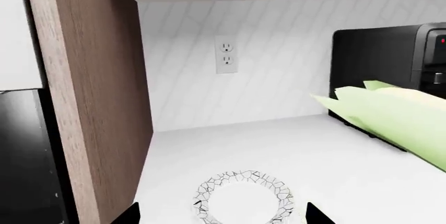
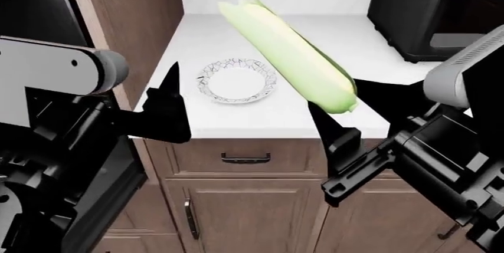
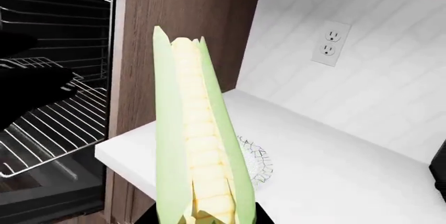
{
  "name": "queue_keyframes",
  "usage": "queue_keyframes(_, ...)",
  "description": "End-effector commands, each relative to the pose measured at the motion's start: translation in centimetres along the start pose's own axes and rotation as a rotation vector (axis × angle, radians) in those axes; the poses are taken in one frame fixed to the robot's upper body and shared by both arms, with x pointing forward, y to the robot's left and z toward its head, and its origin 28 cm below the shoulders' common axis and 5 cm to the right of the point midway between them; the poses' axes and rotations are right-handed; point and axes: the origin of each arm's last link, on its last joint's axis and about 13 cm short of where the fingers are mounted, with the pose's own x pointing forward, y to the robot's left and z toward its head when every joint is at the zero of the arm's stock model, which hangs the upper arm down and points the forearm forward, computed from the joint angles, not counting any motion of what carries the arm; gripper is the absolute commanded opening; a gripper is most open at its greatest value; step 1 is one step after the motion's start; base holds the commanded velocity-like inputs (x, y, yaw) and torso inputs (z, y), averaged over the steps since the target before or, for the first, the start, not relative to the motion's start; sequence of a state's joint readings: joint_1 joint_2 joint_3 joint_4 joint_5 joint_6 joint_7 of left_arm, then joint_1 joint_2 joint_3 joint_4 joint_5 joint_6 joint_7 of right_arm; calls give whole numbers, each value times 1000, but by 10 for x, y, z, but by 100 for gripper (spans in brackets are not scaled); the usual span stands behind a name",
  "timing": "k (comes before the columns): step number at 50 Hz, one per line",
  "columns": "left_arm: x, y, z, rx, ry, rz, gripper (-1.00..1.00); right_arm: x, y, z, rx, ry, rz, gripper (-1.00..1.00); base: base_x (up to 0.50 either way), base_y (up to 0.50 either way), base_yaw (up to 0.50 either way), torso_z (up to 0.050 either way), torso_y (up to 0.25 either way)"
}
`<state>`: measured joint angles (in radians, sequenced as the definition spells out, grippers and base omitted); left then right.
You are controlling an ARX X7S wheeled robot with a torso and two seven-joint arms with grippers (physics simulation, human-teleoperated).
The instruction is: Place the corn on the rack of the oven.
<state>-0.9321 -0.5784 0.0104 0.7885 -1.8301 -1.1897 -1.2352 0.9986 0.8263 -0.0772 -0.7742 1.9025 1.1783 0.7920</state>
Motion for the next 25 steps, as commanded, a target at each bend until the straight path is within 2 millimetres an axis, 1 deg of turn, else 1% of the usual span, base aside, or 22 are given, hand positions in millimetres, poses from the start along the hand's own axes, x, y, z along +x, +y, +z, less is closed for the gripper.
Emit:
queue_keyframes(1,1,1,1,13,-8,3,100,0,-2,2,-9,-20,-17,-100,-352,39,0,0,0)
queue_keyframes(13,1,3,0,15,-10,7,100,-1,-3,3,-7,-39,-21,-100,-323,33,0,0,0)
queue_keyframes(25,2,5,1,20,-19,16,100,-2,-3,4,-15,-47,-24,-100,-10,0,0,0,0)
